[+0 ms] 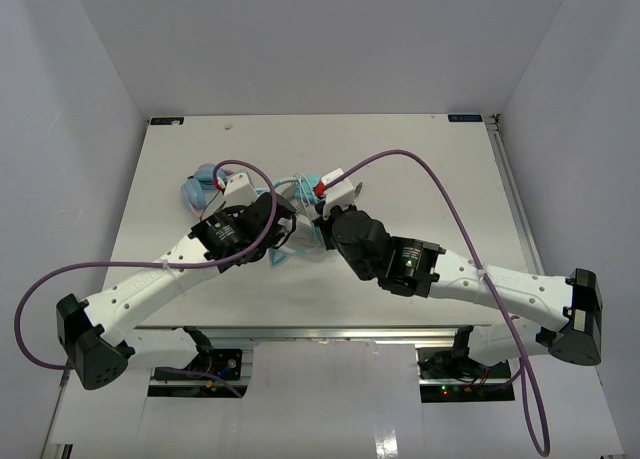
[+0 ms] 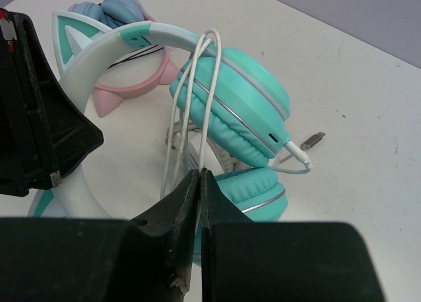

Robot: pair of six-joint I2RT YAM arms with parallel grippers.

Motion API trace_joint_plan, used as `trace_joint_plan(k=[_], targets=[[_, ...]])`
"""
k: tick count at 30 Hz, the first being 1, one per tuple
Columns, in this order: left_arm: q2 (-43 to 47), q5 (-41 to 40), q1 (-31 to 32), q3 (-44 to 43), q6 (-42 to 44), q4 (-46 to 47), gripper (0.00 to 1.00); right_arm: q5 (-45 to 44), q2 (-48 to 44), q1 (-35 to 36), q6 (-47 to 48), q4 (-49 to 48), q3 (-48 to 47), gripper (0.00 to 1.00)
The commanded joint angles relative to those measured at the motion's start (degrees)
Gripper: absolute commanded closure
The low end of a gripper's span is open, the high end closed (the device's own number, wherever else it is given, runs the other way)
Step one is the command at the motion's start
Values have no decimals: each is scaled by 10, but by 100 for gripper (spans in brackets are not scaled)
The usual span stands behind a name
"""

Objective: Wrap the headphones

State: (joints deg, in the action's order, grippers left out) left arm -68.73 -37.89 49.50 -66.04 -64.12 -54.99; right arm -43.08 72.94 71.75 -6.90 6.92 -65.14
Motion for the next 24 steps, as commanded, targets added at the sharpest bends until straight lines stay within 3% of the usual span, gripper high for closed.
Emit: trace_joint_plan(k=[1, 24], targets=[[25, -14, -2, -8, -24, 29, 100, 24, -11, 0, 2, -29, -1, 92], [3, -4, -2, -49, -78, -9, 100, 29, -39, 29, -10, -36, 74, 92]])
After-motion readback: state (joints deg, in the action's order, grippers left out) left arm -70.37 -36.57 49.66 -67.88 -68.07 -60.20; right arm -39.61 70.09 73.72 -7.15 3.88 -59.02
